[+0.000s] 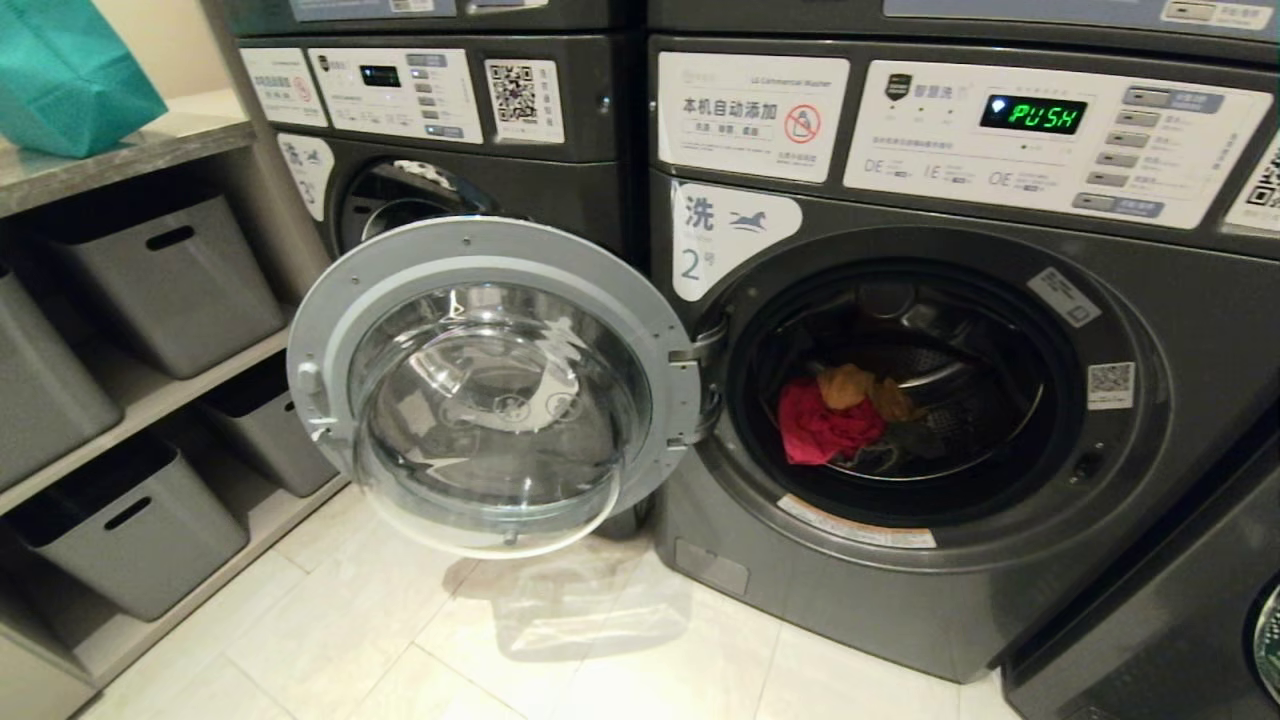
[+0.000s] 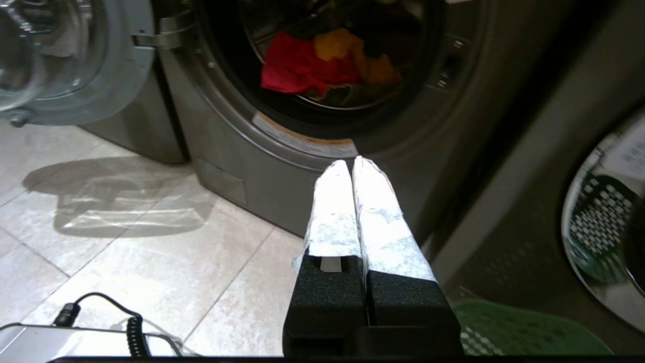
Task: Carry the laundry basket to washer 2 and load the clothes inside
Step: Close the washing machine door with the left hand
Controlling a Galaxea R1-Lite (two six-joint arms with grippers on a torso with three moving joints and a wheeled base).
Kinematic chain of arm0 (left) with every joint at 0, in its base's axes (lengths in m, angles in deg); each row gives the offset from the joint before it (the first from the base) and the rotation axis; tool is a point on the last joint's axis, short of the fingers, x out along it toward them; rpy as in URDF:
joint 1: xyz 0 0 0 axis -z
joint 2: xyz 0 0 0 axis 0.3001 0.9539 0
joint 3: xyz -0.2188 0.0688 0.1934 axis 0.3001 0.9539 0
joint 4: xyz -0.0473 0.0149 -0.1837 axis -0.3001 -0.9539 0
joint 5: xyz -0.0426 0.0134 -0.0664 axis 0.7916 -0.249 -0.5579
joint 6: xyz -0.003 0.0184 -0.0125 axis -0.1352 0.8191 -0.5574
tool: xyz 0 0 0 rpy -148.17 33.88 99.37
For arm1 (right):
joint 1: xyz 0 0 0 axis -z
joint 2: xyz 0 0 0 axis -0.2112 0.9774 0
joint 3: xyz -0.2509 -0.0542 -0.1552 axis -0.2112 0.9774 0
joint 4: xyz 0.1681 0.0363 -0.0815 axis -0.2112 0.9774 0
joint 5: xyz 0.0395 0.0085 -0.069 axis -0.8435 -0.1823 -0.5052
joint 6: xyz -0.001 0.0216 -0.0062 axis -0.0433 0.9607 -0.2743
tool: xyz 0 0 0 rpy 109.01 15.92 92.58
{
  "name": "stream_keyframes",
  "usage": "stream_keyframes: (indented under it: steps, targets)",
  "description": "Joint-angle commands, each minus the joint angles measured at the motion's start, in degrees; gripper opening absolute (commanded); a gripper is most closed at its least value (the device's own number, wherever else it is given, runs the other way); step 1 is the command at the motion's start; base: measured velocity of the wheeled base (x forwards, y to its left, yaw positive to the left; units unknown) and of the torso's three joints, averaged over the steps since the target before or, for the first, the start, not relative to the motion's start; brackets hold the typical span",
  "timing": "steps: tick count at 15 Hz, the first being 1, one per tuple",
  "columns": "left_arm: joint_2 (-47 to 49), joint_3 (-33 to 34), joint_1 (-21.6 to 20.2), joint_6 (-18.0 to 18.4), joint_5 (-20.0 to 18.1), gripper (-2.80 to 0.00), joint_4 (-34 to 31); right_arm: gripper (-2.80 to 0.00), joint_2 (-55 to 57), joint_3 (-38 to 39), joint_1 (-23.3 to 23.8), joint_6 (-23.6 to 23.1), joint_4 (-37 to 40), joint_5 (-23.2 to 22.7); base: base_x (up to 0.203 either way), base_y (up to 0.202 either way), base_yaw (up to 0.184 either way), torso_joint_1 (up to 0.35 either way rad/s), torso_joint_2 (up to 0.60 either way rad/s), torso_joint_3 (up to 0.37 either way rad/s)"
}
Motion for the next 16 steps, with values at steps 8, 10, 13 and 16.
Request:
stream_keyframes:
  steps: [8,10,13,16]
  targets:
    - [0.1,-0.1,0.0,0.1,-0.1,-2.80,0.0,-2.80,0.1,0.0,0.0,-0.1,0.0,0.0,-0.001,0.005,-0.141,0.003,0.00,0.003]
    - [0.1,0.0,0.0,0.6,-0.1,-2.80,0.0,-2.80,0.1,0.0,0.0,-0.1,0.0,0.0,0.000,0.000,0.000,0.000,0.00,0.000]
    - [0.1,0.0,0.0,0.8,-0.2,-2.80,0.0,-2.80,0.1,0.0,0.0,0.0,0.0,0.0,0.000,0.000,0.000,0.000,0.00,0.000]
    - [0.1,0.0,0.0,0.8,-0.2,-2.80,0.0,-2.80,0.1,0.0,0.0,0.5,0.0,0.0,0.000,0.000,0.000,0.000,0.00,0.000]
